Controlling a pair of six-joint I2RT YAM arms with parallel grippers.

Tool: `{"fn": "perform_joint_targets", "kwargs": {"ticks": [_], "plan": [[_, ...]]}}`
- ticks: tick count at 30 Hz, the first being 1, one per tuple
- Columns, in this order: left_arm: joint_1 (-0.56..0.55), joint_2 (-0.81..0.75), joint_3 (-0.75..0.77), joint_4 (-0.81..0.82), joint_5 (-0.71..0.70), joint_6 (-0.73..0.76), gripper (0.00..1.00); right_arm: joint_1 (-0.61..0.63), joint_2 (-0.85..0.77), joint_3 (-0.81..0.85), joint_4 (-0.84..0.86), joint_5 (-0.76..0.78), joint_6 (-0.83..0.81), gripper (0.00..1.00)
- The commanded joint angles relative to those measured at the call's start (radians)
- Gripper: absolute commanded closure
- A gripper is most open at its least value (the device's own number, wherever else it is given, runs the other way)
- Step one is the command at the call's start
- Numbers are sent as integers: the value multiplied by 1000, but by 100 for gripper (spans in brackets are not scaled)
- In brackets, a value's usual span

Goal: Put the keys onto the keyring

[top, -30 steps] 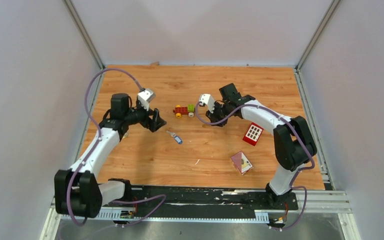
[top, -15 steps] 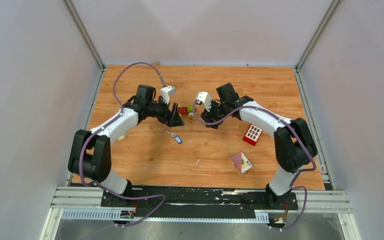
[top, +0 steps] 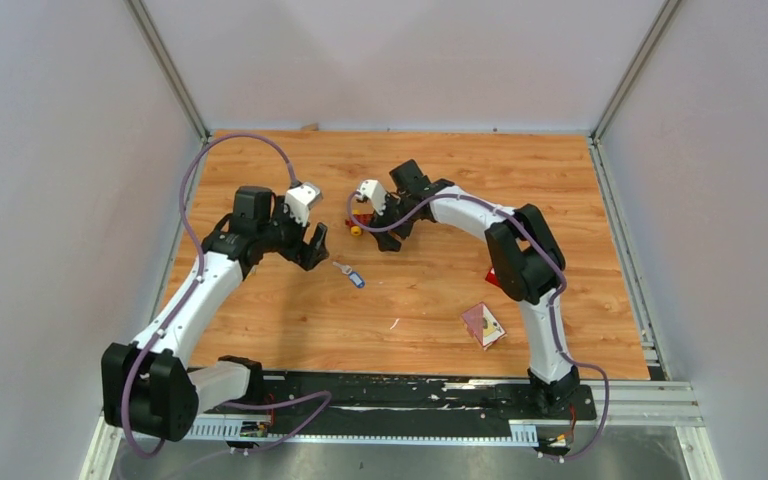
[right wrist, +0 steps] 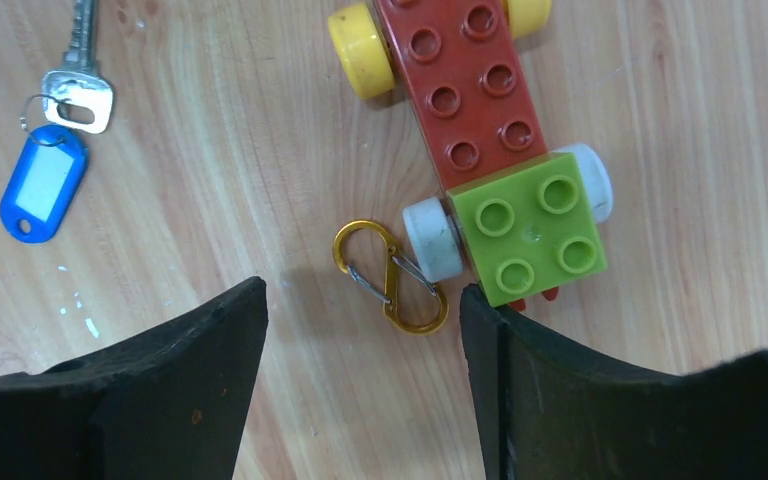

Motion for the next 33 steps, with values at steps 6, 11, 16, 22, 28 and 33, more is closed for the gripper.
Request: {"fn": "perform_joint_targets", "kwargs": {"ticks": [6,11,16,22,28,33], "plan": [[2,-88,-26,-46,-32,91,6,-2,74,95,-101,2,-68,28],[2,-108,-31,-39,-33,93,6,8,87,99,-125,-26,-109,32],[2,-130,-34,-38,-42,96,6,35,79,89,-143,-30,-152,41],[2,-162,-46,-42,-39,100,5,42,46,53,-105,-18,-154,49],[2,-177,-58,-38,-40,103,5,45,50,64,-89,5,-171,55],[2,-186,-64,-35,-47,111,5,45,64,88,-76,48,-198,42]]}}
